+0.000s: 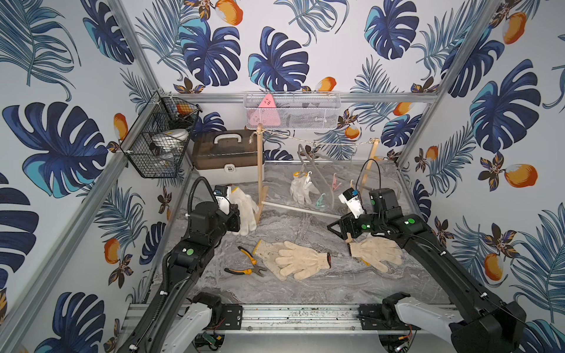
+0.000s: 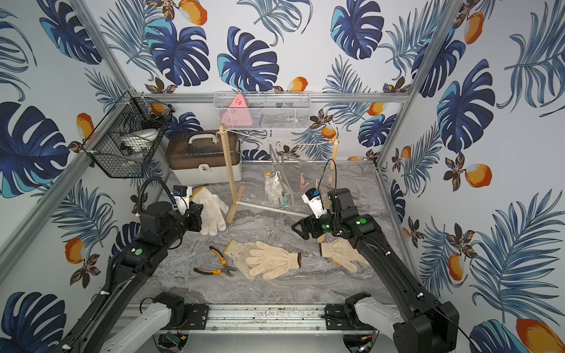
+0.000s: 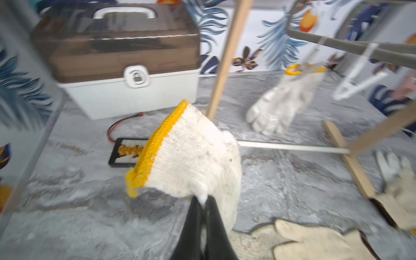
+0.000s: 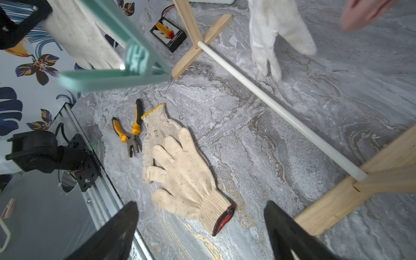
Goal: Clip the gloves onto a hanger to dry
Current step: Pick up the glove from the center of the board.
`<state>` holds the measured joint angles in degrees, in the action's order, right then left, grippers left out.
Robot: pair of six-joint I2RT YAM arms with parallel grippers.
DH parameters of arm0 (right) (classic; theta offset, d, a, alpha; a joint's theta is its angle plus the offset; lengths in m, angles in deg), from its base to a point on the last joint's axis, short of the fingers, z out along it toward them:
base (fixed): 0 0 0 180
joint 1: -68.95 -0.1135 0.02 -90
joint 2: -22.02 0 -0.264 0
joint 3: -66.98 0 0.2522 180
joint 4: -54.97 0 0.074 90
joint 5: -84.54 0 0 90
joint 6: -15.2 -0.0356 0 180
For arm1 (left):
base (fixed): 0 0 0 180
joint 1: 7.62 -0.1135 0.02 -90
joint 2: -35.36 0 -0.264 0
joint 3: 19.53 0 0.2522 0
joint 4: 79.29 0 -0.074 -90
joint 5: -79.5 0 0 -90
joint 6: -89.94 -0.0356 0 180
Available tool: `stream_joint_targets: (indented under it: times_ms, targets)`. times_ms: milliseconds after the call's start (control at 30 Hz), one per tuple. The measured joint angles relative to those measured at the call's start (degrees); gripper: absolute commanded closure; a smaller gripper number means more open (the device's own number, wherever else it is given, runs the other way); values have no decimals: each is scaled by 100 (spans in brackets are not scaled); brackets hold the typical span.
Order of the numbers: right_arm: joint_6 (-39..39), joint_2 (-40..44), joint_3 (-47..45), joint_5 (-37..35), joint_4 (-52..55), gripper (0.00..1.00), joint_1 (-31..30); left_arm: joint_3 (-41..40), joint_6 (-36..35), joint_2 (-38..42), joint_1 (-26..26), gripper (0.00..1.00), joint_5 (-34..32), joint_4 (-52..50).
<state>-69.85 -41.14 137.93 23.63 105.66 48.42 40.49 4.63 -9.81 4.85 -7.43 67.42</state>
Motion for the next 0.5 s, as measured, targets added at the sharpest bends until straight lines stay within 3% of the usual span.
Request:
stream_joint_targets:
  times_ms: [233, 367, 500]
  targets:
    - [-157, 479, -125, 896, 173, 17, -11, 249, -942, 63, 1248, 100, 730, -28]
    - [-485, 769, -323, 1320, -28, 20, -188, 422, -1414, -188, 2284, 100, 699, -42]
    - [-962, 791, -369, 1362, -533, 24, -623, 505, -1862, -468, 3434, 100, 168, -57]
